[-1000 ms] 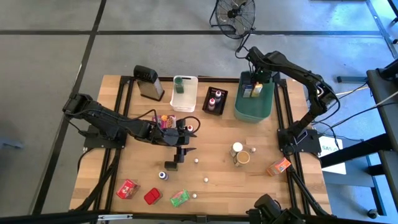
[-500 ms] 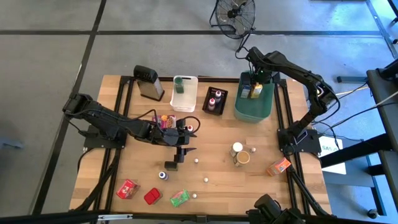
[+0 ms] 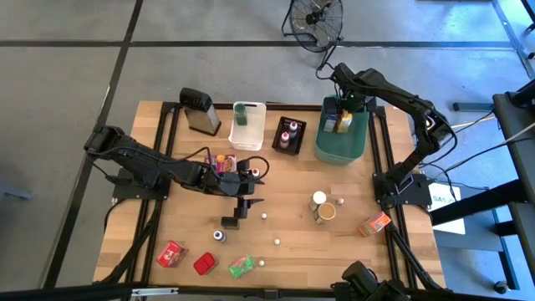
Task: Pick & Place Kitchen Items
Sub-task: Put the yellow cereal box into the green bin
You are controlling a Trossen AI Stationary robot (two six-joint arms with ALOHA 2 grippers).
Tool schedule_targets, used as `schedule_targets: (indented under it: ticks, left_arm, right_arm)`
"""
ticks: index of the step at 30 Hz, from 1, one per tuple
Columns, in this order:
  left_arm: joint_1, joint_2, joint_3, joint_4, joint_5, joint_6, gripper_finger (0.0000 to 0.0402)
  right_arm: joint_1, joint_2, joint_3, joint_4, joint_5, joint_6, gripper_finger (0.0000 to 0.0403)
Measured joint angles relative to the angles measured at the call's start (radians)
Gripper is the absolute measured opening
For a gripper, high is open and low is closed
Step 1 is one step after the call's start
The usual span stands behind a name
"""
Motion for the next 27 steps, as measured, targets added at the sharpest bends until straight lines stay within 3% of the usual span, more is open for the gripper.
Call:
schedule_targets:
  ticks: [7, 27]
  left_arm:
    - [0.0, 0.0, 0.0, 0.0, 0.0, 0.0, 0.0242]
    - [0.0, 0.0, 0.0, -0.007, 0.018, 0.0, 0.0243]
  right_arm:
    - [0.0, 0.0, 0.0, 0.0, 0.0, -0.001, 0.0218]
    - [0.0, 0.0, 0.0, -0.001, 0.0, -0.015, 0.0219]
